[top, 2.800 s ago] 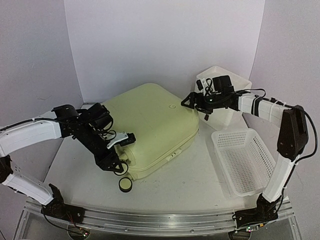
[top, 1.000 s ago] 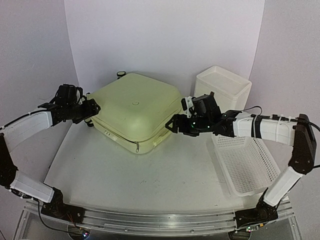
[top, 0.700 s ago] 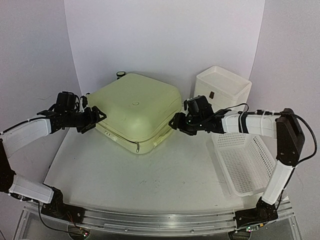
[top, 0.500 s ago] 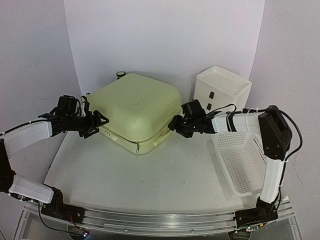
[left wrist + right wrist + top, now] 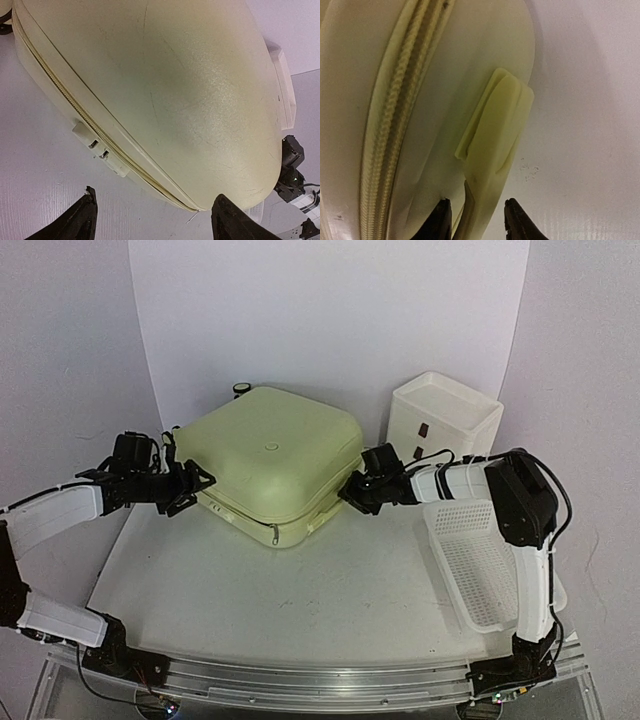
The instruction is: Open, take out, and arrange the luggage
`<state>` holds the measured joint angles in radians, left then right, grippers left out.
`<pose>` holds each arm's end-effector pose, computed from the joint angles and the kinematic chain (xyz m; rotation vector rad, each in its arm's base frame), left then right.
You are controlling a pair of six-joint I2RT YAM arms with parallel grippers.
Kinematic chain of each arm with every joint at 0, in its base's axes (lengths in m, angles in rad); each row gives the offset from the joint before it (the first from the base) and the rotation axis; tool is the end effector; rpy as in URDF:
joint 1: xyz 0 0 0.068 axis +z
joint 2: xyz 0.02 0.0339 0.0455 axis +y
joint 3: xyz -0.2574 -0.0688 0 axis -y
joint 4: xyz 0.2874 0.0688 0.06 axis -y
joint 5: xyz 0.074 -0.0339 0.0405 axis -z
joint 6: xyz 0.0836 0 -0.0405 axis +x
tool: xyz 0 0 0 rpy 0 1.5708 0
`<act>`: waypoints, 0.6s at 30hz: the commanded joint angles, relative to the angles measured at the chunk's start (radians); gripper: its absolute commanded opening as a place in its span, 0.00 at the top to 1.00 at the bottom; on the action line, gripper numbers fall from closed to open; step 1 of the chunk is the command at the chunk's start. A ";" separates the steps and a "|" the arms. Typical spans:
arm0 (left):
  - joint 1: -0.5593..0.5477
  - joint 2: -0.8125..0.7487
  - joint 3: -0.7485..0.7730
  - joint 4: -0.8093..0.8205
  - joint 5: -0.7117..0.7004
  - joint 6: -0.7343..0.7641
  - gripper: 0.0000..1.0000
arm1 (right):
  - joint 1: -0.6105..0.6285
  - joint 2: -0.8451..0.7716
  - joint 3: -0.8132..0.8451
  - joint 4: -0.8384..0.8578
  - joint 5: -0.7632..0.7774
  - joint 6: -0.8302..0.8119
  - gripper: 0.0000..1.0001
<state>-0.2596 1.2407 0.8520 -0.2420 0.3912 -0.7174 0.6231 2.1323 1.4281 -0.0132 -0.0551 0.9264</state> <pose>0.3276 -0.1200 0.2144 -0.2975 2.3013 -0.9544 0.4306 0.3151 0.0875 0.3387 2.4189 0.8248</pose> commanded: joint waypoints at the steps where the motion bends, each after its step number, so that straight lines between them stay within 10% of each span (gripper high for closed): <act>1: 0.023 -0.050 -0.009 0.048 -0.045 -0.020 0.21 | 0.005 -0.003 -0.032 0.110 -0.082 0.042 0.78; 11: 0.041 -0.064 0.002 0.048 -0.093 0.038 0.23 | 0.184 -0.174 -0.233 0.197 -0.008 0.123 0.93; 18: 0.040 -0.064 -0.020 0.047 -0.040 0.087 0.24 | 0.265 -0.284 -0.338 0.204 0.134 0.060 0.66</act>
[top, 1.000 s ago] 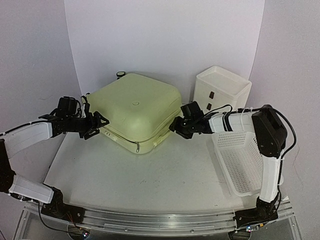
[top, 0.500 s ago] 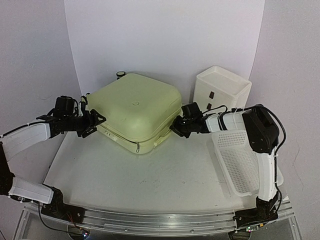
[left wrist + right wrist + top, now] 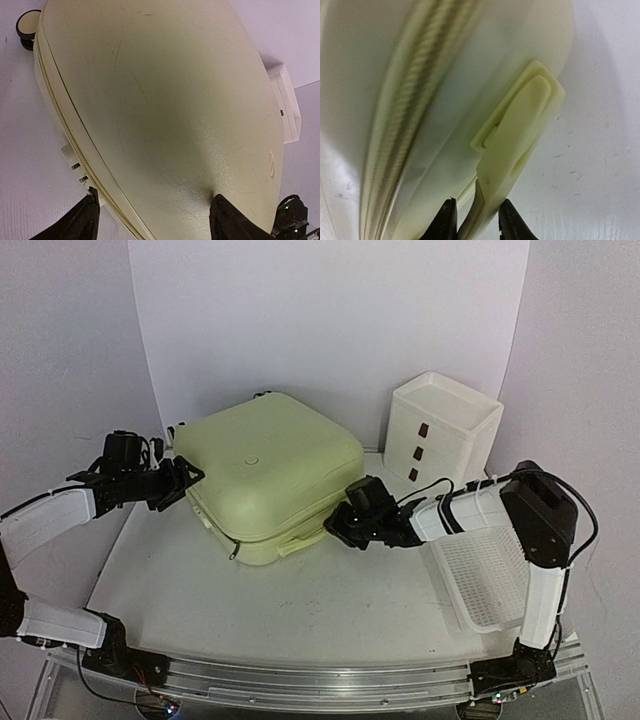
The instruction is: Open, take out, and arrange the luggage
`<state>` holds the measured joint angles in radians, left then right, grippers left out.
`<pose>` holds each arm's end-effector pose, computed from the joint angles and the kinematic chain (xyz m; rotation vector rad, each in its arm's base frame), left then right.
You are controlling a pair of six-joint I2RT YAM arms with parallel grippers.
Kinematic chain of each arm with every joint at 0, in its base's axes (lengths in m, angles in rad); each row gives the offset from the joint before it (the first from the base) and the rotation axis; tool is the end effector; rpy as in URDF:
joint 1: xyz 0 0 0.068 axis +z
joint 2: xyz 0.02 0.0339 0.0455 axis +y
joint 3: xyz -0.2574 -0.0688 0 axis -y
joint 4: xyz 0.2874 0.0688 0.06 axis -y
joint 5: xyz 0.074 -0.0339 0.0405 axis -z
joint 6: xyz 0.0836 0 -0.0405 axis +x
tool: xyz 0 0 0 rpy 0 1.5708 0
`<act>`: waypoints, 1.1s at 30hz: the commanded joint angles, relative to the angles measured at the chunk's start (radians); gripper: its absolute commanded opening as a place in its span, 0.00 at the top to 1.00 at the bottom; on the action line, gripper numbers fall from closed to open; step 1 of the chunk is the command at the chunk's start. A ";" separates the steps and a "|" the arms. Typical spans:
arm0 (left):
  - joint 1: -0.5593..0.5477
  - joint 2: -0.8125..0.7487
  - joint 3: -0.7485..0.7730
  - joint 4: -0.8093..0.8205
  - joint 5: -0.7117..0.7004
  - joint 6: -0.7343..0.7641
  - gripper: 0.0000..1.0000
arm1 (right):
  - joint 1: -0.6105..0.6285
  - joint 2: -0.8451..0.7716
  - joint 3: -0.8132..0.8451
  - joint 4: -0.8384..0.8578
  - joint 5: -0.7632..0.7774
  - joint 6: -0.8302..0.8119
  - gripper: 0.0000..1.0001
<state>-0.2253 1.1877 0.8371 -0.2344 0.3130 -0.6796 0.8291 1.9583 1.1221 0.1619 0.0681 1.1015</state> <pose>0.3279 -0.1016 0.2251 -0.3199 2.2281 -0.8450 0.3267 0.3481 0.0805 0.3686 2.3972 0.9119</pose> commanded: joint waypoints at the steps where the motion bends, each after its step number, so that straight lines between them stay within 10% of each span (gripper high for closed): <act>1: 0.006 -0.019 -0.013 0.039 0.065 0.052 0.25 | 0.060 -0.124 -0.037 0.015 0.030 -0.138 0.62; 18: -0.167 -0.395 -0.381 0.010 0.109 0.029 0.37 | 0.156 -0.203 -0.079 0.065 0.006 -0.393 0.51; 33: -0.456 -0.187 -0.319 0.035 -0.184 0.130 0.43 | 0.157 -0.177 -0.084 0.153 -0.062 -0.392 0.52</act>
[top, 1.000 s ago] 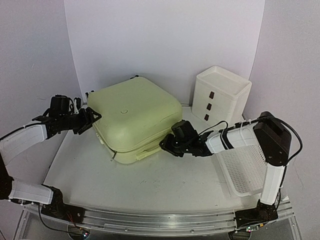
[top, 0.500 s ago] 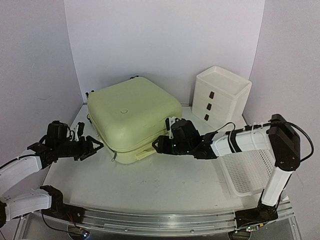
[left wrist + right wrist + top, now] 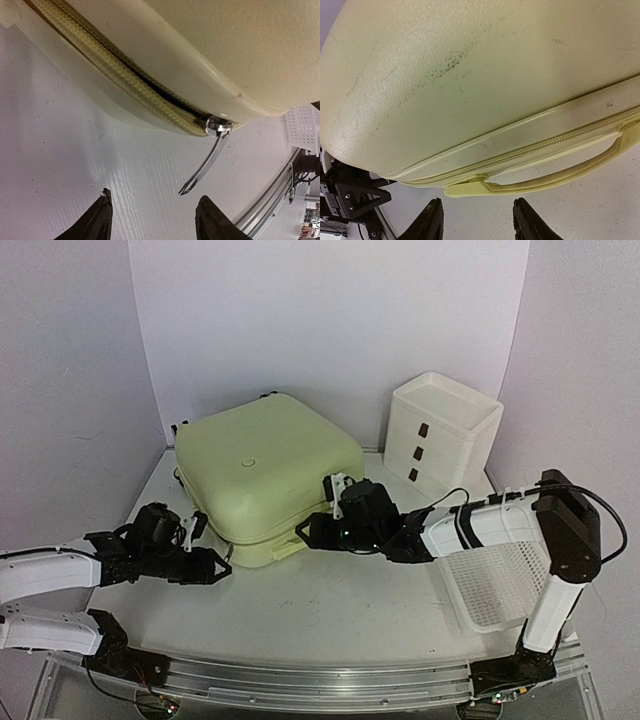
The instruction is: Open, take out, and arrange the luggage
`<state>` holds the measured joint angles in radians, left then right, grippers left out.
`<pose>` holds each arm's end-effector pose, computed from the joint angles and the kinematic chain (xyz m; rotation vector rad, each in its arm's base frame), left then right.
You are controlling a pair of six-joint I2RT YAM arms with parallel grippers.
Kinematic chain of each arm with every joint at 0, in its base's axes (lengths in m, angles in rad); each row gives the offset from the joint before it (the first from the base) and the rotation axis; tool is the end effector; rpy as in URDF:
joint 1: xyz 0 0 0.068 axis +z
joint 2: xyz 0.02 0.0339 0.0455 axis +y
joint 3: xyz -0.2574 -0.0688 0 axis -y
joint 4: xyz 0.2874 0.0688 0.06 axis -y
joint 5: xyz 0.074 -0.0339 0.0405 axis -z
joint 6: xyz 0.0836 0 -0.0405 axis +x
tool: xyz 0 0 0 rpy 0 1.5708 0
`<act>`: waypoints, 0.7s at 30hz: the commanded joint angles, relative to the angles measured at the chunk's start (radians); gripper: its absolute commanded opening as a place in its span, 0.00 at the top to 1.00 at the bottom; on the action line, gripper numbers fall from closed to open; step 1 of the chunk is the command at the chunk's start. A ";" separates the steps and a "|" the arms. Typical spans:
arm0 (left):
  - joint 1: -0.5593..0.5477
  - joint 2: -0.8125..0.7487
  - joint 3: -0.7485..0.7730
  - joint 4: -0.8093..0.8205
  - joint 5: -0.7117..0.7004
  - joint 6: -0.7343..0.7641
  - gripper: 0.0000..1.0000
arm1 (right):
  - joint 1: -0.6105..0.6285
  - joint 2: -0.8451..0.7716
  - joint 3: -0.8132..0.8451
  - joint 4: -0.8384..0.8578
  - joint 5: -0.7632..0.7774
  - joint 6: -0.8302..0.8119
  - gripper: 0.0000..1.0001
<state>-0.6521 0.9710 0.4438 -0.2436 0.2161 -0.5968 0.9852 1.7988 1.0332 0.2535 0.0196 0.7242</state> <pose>0.1997 -0.1750 0.1248 0.1827 2.4813 -0.8331 0.2580 0.3861 0.1311 -0.2799 2.2314 0.9780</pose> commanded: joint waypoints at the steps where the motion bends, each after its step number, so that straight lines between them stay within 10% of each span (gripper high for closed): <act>1: -0.041 0.039 0.084 0.044 -0.103 0.054 0.43 | 0.001 -0.018 0.003 0.062 -0.013 -0.013 0.52; 21: -0.156 0.168 0.202 0.022 -0.241 0.061 0.63 | 0.013 -0.019 -0.027 0.127 -0.065 -0.001 0.52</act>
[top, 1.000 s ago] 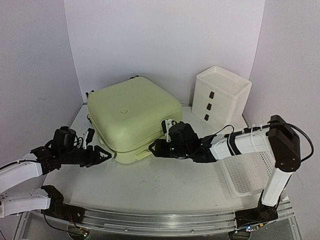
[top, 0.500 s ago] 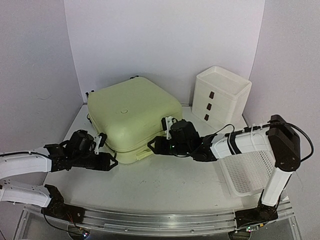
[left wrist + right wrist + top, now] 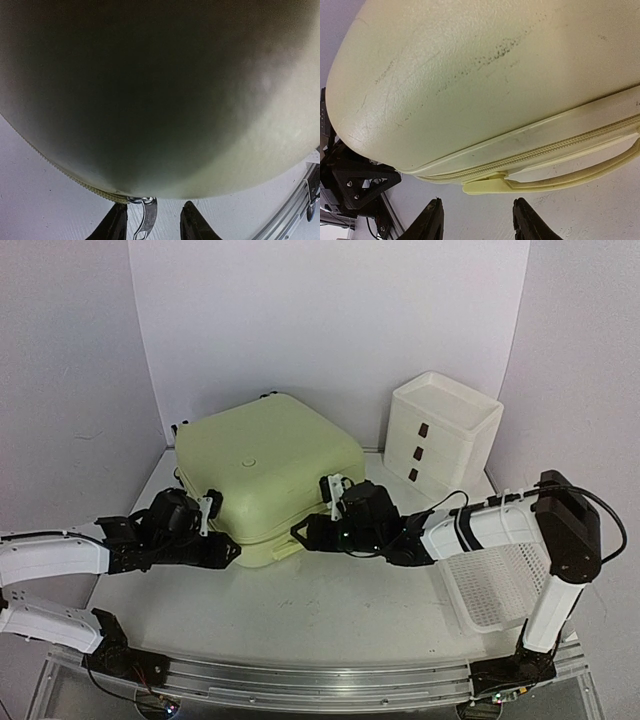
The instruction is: Open, take out, and arrange the luggage
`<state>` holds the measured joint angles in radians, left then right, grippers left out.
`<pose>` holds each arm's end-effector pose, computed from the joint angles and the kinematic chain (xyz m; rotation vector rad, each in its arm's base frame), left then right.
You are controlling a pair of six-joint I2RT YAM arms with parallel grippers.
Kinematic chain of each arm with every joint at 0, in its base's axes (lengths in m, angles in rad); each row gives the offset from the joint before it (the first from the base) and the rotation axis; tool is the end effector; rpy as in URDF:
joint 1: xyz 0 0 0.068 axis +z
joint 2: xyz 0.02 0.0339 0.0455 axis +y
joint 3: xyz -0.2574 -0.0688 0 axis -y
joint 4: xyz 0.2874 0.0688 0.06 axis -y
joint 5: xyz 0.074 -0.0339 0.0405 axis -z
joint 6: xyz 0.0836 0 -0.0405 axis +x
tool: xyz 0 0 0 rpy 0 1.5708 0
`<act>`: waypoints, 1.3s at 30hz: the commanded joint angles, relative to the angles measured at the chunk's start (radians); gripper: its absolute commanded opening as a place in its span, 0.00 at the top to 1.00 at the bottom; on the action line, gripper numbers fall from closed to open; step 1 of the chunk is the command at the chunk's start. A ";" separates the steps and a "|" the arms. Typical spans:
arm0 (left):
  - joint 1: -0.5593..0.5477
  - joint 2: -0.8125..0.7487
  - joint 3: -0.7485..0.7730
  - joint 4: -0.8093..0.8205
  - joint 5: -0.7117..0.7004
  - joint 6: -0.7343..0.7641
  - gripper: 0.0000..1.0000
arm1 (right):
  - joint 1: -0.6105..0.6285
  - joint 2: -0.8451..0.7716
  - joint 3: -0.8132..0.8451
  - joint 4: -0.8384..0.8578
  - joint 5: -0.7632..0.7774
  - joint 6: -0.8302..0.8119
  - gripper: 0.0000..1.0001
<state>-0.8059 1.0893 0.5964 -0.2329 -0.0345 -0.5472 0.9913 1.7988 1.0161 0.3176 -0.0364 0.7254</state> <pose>0.2100 -0.2146 0.1539 0.2894 2.3682 -0.6394 0.2521 0.3908 0.1334 -0.3196 2.2010 1.0649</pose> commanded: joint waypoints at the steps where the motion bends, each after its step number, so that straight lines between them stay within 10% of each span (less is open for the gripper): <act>1: -0.003 0.059 0.053 0.011 0.015 0.009 0.64 | 0.006 -0.019 -0.011 0.063 -0.009 -0.001 0.52; 18: -0.004 0.135 0.033 0.012 0.151 -0.024 1.00 | 0.050 0.023 -0.037 0.199 -0.120 0.087 0.54; 39: -0.005 0.037 -0.108 0.109 0.239 -0.063 0.90 | 0.093 0.231 0.027 0.412 -0.173 0.227 0.55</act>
<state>-0.8089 1.1973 0.5247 -0.0994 0.2146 -0.5926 1.0698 2.0041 0.9806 0.6296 -0.1993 0.9310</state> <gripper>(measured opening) 0.079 0.455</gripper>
